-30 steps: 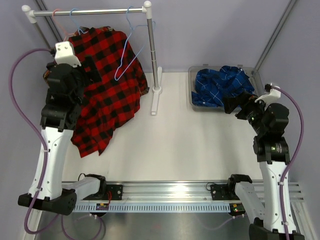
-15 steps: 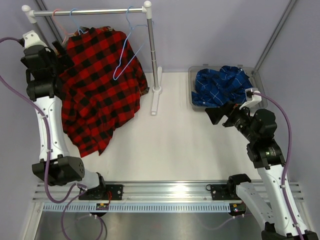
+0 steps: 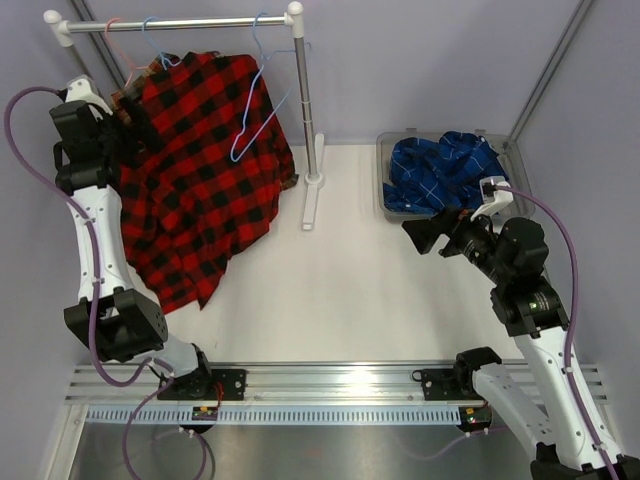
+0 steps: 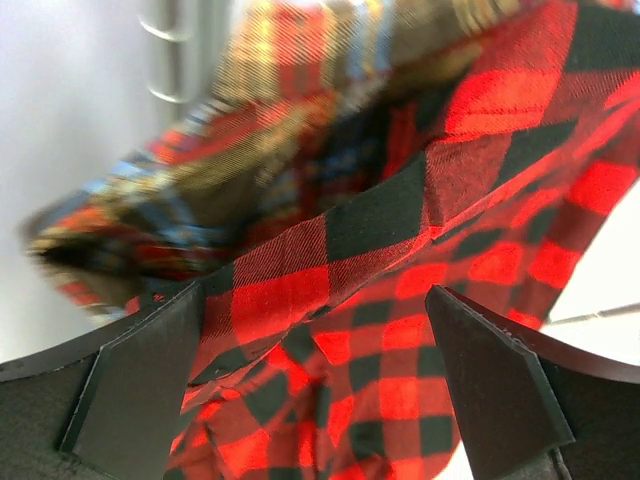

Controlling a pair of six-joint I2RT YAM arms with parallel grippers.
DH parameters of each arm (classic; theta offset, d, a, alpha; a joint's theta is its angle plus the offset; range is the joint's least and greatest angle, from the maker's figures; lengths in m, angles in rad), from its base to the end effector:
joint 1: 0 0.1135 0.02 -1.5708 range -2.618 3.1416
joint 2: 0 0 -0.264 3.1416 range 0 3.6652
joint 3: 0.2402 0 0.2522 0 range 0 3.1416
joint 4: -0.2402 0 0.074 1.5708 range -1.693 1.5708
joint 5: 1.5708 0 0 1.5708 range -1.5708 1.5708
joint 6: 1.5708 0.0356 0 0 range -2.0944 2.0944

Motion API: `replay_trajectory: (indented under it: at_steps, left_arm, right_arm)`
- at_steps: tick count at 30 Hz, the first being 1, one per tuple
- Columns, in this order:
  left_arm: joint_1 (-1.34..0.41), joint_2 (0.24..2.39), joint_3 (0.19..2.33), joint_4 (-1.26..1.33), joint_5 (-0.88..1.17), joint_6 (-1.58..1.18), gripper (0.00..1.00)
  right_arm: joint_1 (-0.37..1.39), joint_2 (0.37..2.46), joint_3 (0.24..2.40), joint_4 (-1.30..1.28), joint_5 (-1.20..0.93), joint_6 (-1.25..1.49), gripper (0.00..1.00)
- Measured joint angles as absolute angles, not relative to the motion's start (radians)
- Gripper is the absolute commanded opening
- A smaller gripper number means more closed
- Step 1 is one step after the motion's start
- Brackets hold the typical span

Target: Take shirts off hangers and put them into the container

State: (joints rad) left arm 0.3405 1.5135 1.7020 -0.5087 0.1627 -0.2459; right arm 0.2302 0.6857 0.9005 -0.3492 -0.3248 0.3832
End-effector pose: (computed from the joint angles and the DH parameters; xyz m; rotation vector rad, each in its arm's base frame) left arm 0.3204 0.1074 0.4476 -0.4384 1.8360 -0.0891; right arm 0.1425 0.0451 0.3771 -0.1151 1.7492 0.7289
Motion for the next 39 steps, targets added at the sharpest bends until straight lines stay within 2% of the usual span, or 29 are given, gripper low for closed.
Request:
replay_trajectory:
  at_steps: [7,16,25,39]
  left_arm:
    - [0.34,1.484,1.62,-0.499,0.31,-0.291,0.96]
    - [0.325,1.349,1.576,-0.499,0.392,-0.295,0.95]
    - [0.308,1.299,1.575,-0.492,0.216,-0.264,0.96]
    - [0.305,1.434,1.54,-0.334,0.033,-0.14,0.98]
  right_arm:
    - [0.25,0.683,0.9,-0.35,-0.318,0.376,0.99]
    - [0.256,0.679,0.9,-0.35,-0.307,0.373,0.99]
    - [0.261,0.675,0.9,-0.35,-0.305,0.37,1.0]
    - [0.262,0.677,0.9,-0.35,-0.305,0.37,0.99]
